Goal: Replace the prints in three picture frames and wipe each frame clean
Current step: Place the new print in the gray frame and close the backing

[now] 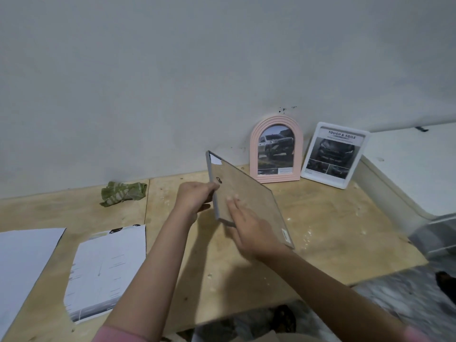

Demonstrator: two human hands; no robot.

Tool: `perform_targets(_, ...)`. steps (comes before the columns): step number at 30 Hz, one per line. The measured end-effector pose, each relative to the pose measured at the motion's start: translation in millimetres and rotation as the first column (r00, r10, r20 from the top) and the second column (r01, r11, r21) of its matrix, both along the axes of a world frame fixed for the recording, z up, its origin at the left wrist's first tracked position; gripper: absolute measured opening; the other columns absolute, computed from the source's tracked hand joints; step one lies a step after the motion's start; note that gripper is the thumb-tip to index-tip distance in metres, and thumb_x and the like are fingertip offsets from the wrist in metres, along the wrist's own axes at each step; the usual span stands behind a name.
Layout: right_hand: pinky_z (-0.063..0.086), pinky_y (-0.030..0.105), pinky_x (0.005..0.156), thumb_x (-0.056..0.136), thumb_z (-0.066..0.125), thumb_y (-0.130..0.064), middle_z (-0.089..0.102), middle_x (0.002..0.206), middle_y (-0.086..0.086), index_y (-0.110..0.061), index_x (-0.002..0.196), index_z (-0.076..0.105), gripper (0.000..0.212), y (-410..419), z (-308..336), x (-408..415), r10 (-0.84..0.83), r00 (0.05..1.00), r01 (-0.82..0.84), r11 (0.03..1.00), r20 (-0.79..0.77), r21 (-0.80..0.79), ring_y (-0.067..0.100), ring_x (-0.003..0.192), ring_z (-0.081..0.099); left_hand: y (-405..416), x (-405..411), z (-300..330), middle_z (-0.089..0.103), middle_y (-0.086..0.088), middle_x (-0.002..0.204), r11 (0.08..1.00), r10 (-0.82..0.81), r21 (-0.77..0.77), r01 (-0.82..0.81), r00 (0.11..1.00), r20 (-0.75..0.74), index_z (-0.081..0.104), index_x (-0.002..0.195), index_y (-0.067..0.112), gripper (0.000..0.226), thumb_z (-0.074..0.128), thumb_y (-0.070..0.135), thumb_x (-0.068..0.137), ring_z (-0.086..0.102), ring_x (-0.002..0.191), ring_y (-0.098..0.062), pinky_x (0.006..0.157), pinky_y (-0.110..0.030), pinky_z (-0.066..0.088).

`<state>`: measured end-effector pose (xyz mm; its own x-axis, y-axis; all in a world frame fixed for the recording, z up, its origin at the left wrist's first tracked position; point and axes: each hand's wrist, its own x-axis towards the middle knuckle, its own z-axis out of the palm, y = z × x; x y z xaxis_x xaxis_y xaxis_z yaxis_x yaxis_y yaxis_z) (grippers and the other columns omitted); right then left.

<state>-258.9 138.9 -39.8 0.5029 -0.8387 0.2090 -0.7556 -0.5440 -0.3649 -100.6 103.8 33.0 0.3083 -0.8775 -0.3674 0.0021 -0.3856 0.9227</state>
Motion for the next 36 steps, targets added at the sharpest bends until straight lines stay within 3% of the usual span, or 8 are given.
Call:
perform_targets(6, 0.047, 0.034, 0.098, 0.093, 0.050, -0.020, 0.054, 0.134, 0.008, -0.011, 0.141, 0.039, 0.050, -19, 28, -24, -0.182, 0.891, 0.232, 0.970, 0.416, -0.074, 0.019, 0.122, 0.053, -19, -17, -10, 0.064, -0.001, 0.078, 1.000, 0.018, -0.005, -0.018, 0.993, -0.117, 0.062, 0.081, 0.014, 0.029, 0.052, 0.038, 0.093, 0.057, 0.068, -0.015, 0.067, -0.029, 0.044)
perform_targets(9, 0.043, 0.022, 0.061, 0.095, 0.049, -0.023, 0.059, 0.079, -0.015, -0.006, 0.121, 0.055, 0.032, -31, 50, -42, -0.316, 0.696, 0.392, 0.920, 0.645, 0.027, -0.002, 0.068, 0.055, -23, -24, -42, 0.063, -0.009, 0.096, 0.992, 0.016, 0.128, -0.005, 0.996, -0.085, 0.060, 0.087, 0.010, 0.034, 0.050, 0.043, 0.093, 0.058, 0.084, -0.023, 0.072, -0.031, 0.042)
perform_targets(13, 0.045, 0.014, 0.064, 0.097, 0.047, -0.025, 0.060, 0.086, -0.010, -0.018, 0.104, 0.052, 0.011, -41, 81, -73, -0.442, 0.312, 0.460, 0.845, 0.841, 0.274, 0.003, 0.080, 0.058, -14, -43, -73, 0.047, -0.017, 0.137, 0.955, -0.036, 0.285, 0.084, 0.985, -0.170, 0.040, 0.138, 0.002, 0.058, 0.041, 0.044, 0.098, 0.048, 0.124, -0.032, 0.103, -0.041, 0.037)
perform_targets(17, 0.046, 0.018, 0.061, 0.099, 0.045, -0.028, 0.061, 0.092, -0.005, -0.019, 0.111, 0.052, 0.016, -49, 76, -95, -0.529, 0.014, 0.418, 0.774, 0.849, 0.476, 0.007, 0.080, 0.058, -9, -53, -87, 0.064, -0.009, 0.069, 0.919, -0.030, 0.345, 0.192, 0.906, -0.423, 0.054, 0.088, 0.011, 0.053, 0.025, 0.054, 0.097, 0.060, 0.054, -0.021, 0.062, -0.030, 0.047)
perform_targets(23, 0.052, 0.028, 0.066, 0.099, 0.044, -0.024, 0.065, 0.097, -0.002, -0.016, 0.113, 0.053, 0.018, -46, 45, -102, -0.585, -0.221, 0.213, 0.752, 0.780, 0.624, 0.013, 0.087, 0.063, -7, -55, -88, 0.070, -0.011, 0.061, 0.967, 0.096, 0.247, 0.056, 0.822, -0.562, 0.056, 0.098, 0.005, 0.033, 0.027, 0.018, 0.104, 0.068, 0.049, -0.024, 0.037, -0.032, 0.052)
perform_targets(30, 0.056, 0.044, 0.075, 0.095, 0.050, -0.040, 0.068, 0.097, 0.008, -0.010, 0.105, 0.061, 0.033, -54, 44, -123, -0.700, -0.148, 0.139, 0.684, 0.699, 0.716, 0.022, 0.088, 0.066, -9, -25, -93, 0.059, -0.019, 0.118, 0.972, 0.188, 0.213, -0.094, 0.858, -0.479, 0.054, 0.121, 0.005, 0.035, 0.028, 0.020, 0.103, 0.059, 0.075, -0.030, 0.055, -0.038, 0.053)
perform_targets(34, 0.058, 0.041, 0.071, 0.095, 0.047, -0.042, 0.066, 0.086, 0.006, -0.013, 0.087, 0.063, 0.035, -75, 46, -139, -0.823, 0.198, 0.335, 0.567, 0.532, 0.752, 0.022, 0.078, 0.065, -9, -9, -84, 0.069, -0.013, 0.093, 0.985, 0.164, 0.115, -0.128, 0.897, -0.411, 0.060, 0.102, 0.008, 0.031, 0.029, 0.013, 0.099, 0.066, 0.068, -0.027, 0.049, -0.031, 0.053)
perform_targets(36, 0.053, 0.036, 0.064, 0.097, 0.040, -0.041, 0.061, 0.078, 0.006, -0.011, 0.082, 0.060, 0.039, -87, 44, -141, -0.794, 0.381, 0.417, 0.605, 0.473, 0.679, 0.023, 0.071, 0.058, -10, -2, -81, 0.073, -0.006, 0.081, 0.993, 0.122, 0.044, -0.114, 0.925, -0.359, 0.061, 0.096, 0.009, 0.031, 0.030, 0.011, 0.097, 0.071, 0.063, -0.020, 0.045, -0.027, 0.054)
